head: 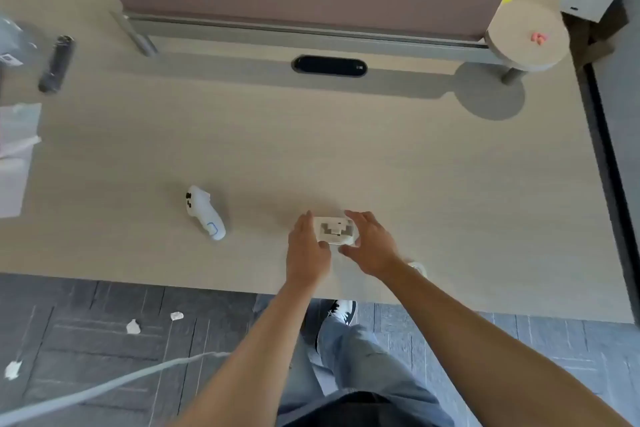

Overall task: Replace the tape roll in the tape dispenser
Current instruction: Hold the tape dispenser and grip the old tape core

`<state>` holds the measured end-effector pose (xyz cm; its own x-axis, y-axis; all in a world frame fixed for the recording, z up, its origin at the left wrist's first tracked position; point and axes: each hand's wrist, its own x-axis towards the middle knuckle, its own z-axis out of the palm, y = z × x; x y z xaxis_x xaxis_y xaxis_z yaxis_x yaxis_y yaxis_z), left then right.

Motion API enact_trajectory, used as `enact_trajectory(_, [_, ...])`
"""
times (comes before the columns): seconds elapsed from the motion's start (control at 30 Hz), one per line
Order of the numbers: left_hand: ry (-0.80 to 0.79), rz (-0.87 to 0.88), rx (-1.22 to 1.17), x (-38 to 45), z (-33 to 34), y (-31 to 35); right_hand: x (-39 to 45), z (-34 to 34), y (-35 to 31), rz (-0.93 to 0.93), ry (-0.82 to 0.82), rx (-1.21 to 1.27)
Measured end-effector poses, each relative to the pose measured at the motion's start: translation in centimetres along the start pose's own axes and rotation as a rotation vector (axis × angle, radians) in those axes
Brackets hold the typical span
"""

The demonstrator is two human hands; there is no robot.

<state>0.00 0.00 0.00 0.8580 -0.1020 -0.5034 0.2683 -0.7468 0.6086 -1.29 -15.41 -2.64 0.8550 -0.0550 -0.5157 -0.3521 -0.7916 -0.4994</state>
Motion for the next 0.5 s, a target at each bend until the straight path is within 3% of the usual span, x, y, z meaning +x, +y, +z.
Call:
enact_trajectory(0.3, [0.125,0.05,-0.113,3.6,0.4,-0.5,2.7,-0.7,0.0,-0.051,0.07,-0.08])
enact_trajectory(0.5, [0.176,0.109,-0.197,4.8,1.0,-2.0,3.4,0.9,1.7,-0.114,0.109,0.027])
